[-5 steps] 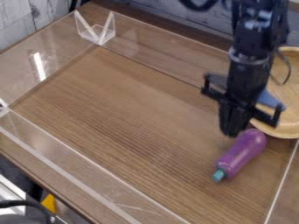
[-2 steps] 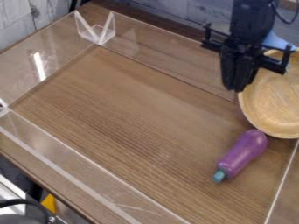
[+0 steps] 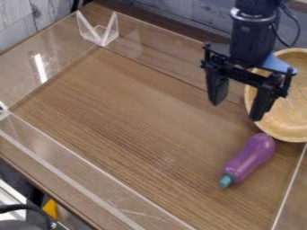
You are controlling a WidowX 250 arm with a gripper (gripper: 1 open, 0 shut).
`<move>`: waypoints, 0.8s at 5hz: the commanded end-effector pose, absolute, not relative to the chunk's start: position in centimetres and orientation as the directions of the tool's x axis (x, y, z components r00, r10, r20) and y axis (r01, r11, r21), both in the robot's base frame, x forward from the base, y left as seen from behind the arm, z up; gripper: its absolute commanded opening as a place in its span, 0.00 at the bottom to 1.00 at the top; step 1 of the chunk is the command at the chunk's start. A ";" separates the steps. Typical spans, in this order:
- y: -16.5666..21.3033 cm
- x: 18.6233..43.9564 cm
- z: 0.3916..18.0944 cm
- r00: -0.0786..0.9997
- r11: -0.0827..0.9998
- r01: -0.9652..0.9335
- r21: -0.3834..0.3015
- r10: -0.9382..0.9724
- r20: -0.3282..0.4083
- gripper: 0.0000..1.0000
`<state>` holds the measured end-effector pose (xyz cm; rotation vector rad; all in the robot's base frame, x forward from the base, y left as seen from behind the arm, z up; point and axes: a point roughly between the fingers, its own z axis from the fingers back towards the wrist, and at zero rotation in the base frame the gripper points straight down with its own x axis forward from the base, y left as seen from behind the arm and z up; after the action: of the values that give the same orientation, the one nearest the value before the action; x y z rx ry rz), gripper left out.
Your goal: Put the purple eggplant in the brown bowl
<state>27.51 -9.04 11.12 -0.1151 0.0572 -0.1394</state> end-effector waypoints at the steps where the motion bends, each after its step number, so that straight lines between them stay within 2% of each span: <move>1: -9.7 27.4 12.5 0.982 0.974 0.189 -0.129 -0.189 0.013 1.00; 4: -11.2 26.5 10.9 0.958 0.949 0.285 -0.132 -0.286 0.009 1.00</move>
<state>26.35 -11.01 9.75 -0.1238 0.0487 -0.2835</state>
